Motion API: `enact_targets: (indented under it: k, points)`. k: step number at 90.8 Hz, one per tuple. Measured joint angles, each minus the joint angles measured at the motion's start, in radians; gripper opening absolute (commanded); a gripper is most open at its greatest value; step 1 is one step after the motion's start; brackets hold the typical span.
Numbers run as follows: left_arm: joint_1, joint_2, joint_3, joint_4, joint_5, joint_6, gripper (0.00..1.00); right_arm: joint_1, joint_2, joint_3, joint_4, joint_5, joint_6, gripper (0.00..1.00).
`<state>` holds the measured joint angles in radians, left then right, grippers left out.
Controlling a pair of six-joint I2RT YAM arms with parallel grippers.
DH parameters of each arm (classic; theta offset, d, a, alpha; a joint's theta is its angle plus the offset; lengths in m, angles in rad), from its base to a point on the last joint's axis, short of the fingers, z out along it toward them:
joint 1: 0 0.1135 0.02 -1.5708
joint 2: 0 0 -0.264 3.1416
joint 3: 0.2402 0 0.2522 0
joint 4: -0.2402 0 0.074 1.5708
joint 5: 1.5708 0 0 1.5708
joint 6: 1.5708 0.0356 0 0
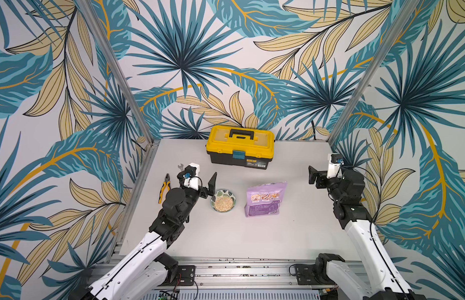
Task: Pour the oats into the breakfast bowl
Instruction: Reset both arms
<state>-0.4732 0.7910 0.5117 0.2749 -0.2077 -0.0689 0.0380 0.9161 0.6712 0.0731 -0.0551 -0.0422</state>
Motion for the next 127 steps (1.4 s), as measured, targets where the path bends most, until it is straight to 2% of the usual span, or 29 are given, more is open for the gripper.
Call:
enact_targets:
  k: [11,23,56,86,107,116,127]
  points:
    - [0.002,-0.074,-0.024,-0.104,-0.166,-0.064,1.0,0.0,0.004,-0.146,0.148,0.053,0.053,0.99]
    - [0.003,-0.138,-0.051,-0.192,-0.288,-0.1,1.0,0.0,0.061,-0.262,0.276,0.082,0.084,0.99]
    - [0.003,-0.214,-0.059,-0.312,-0.42,-0.102,1.0,0.0,0.232,-0.513,0.777,0.107,0.106,0.99]
    - [0.003,-0.25,-0.063,-0.365,-0.507,-0.08,1.0,0.0,0.365,-0.555,1.154,0.079,0.059,0.99]
    - [0.004,-0.258,-0.106,-0.347,-0.564,-0.045,1.0,0.0,0.572,-0.573,1.401,0.073,0.027,0.99]
    - [0.014,-0.257,-0.15,-0.332,-0.589,-0.016,1.0,0.0,0.61,-0.564,1.406,0.073,0.023,0.99]
    - [0.051,-0.248,-0.193,-0.274,-0.592,0.03,1.0,-0.01,0.61,-0.472,1.333,0.065,0.026,0.99]
